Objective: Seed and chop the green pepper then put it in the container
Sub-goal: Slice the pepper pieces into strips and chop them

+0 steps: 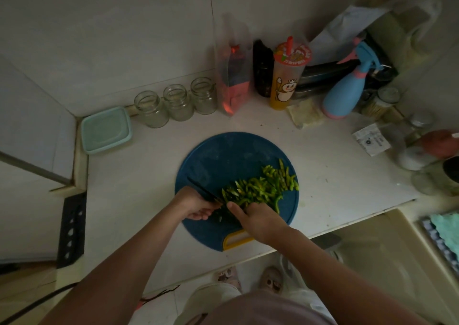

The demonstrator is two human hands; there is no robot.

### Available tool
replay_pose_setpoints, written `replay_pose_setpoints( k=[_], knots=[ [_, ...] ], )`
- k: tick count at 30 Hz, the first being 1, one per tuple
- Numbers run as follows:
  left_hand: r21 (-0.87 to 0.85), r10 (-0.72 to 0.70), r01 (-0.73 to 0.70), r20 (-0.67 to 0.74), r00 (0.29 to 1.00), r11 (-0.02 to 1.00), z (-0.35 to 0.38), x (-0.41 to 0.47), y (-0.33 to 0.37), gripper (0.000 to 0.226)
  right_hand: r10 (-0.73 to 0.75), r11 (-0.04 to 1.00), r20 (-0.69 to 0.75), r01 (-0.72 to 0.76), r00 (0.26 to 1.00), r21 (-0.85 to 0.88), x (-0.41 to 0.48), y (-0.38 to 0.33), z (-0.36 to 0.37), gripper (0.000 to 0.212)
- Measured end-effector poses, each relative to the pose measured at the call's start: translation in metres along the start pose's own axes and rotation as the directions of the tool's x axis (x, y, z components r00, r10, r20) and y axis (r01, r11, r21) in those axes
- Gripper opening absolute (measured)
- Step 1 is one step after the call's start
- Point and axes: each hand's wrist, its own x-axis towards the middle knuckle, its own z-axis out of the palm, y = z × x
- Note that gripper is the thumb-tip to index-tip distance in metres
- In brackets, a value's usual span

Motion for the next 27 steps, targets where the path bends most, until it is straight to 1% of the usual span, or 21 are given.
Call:
replay_pose_setpoints(
  k=[4,9,12,14,19,23,25,27],
  knots=[
    [0.015,-0.010,0.010,0.003,1.000,1.000,-0.001,0.003,-0.001,0.024,0.000,1.000,-0.005,0.000,1.000,0.001,0.002,0.000,0.001,0.063],
    [0.024,-0.035,0.034,0.041,0.999,0.999,-0.001,0.004,0.002,0.022,-0.024,1.000,-0.004,0.024,1.000,-0.007,0.001,-0.002,-0.001,0.056],
    [0.033,-0.047,0.046,0.047,0.998,0.998,-0.002,0.004,0.004,0.023,0.021,1.000,-0.028,-0.021,0.999,-0.007,0.002,0.000,0.003,0.063],
    [0.038,-0.057,0.055,0.052,0.997,0.998,-0.002,0.004,0.005,0.023,0.044,0.999,-0.046,-0.045,0.998,-0.021,0.002,0.000,0.008,0.063],
    [0.053,-0.064,0.061,0.048,0.997,0.997,-0.003,0.005,0.006,0.023,0.059,0.997,-0.035,-0.060,0.998,-0.040,0.007,0.004,0.017,0.068],
    [0.066,-0.065,0.062,0.039,0.997,0.996,-0.003,0.007,0.006,0.024,0.088,0.992,-0.069,-0.093,0.994,-0.081,0.007,0.005,0.022,0.063],
    [0.071,-0.065,0.063,0.029,0.997,0.995,-0.003,0.008,0.006,0.024,0.125,0.984,-0.103,-0.137,0.987,-0.111,0.004,0.002,0.027,0.066],
    [0.068,-0.062,0.060,0.017,0.998,0.996,-0.003,0.009,0.005,0.025,0.146,0.979,-0.107,-0.159,0.983,-0.126,0.004,0.000,0.031,0.068]
  ],
)
